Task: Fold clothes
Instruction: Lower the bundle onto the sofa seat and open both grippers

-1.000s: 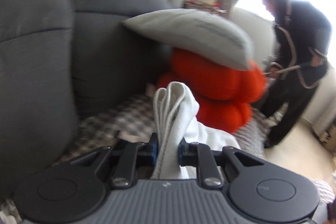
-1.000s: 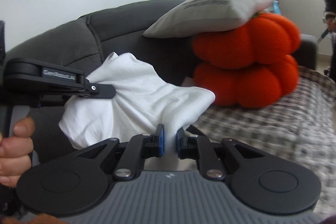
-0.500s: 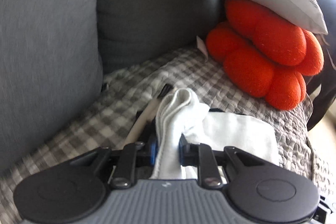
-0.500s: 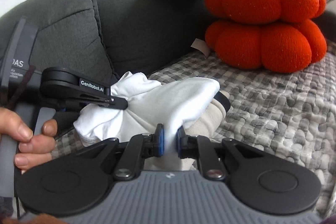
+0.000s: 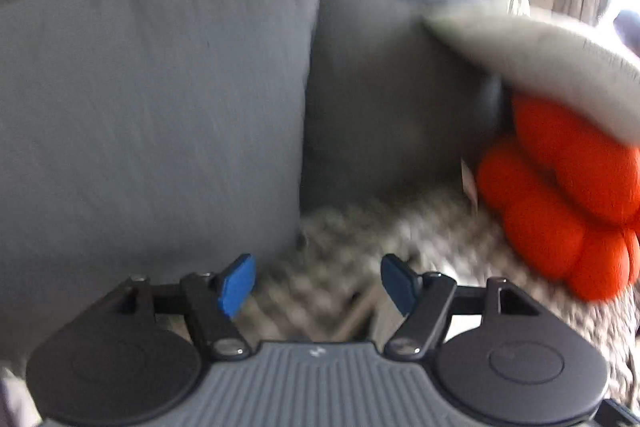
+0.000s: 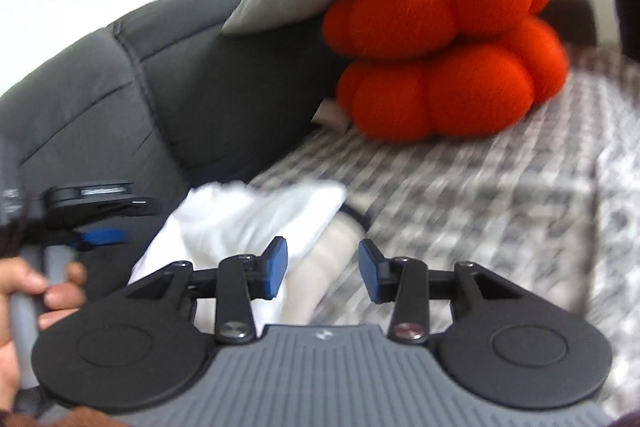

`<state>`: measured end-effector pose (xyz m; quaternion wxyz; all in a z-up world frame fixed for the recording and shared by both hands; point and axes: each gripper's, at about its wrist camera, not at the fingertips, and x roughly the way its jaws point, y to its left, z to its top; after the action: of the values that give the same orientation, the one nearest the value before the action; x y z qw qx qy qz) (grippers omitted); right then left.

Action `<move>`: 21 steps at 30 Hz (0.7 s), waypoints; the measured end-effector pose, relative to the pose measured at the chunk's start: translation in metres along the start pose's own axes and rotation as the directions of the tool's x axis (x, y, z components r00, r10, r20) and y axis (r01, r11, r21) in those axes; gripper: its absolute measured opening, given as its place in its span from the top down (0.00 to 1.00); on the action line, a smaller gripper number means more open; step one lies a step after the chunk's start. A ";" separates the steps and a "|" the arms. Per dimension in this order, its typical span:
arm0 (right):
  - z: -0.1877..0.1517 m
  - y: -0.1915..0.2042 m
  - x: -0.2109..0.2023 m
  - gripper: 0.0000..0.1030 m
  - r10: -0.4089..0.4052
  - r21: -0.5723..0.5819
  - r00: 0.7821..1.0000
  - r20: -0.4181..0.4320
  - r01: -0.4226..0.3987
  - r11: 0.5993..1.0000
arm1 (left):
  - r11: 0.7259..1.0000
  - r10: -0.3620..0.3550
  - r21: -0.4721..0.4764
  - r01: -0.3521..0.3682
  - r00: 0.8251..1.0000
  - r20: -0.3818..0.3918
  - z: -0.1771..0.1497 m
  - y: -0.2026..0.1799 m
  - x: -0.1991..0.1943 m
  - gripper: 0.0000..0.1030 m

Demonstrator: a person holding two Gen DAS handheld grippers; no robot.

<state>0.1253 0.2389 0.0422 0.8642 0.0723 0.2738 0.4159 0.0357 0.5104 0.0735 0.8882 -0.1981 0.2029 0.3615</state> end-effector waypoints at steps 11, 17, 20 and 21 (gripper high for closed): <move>-0.032 0.037 0.019 0.71 0.014 -0.204 0.999 -0.049 -0.024 0.979 | 0.957 -0.260 0.134 0.259 0.966 -0.009 -0.063 -0.029 -0.014 0.60; -0.031 0.030 0.024 0.71 0.021 -0.250 0.997 -0.079 -0.041 0.967 | 0.952 -0.236 0.204 0.229 0.972 0.012 -0.081 -0.020 0.001 0.68; -0.020 0.036 0.021 0.71 0.000 -0.343 0.999 -0.041 -0.014 0.939 | 0.949 -0.221 0.242 0.204 0.974 0.047 -0.080 -0.020 0.000 0.68; -0.014 0.040 0.022 0.71 0.001 -0.370 1.000 -0.021 -0.009 0.929 | 0.949 -0.230 0.232 0.213 0.972 0.046 -0.079 -0.018 0.003 0.68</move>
<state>0.1015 0.2800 0.0351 0.8584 -0.0954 0.1993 0.4629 0.0335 0.4611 0.0094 0.9466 -0.1043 0.1869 0.2411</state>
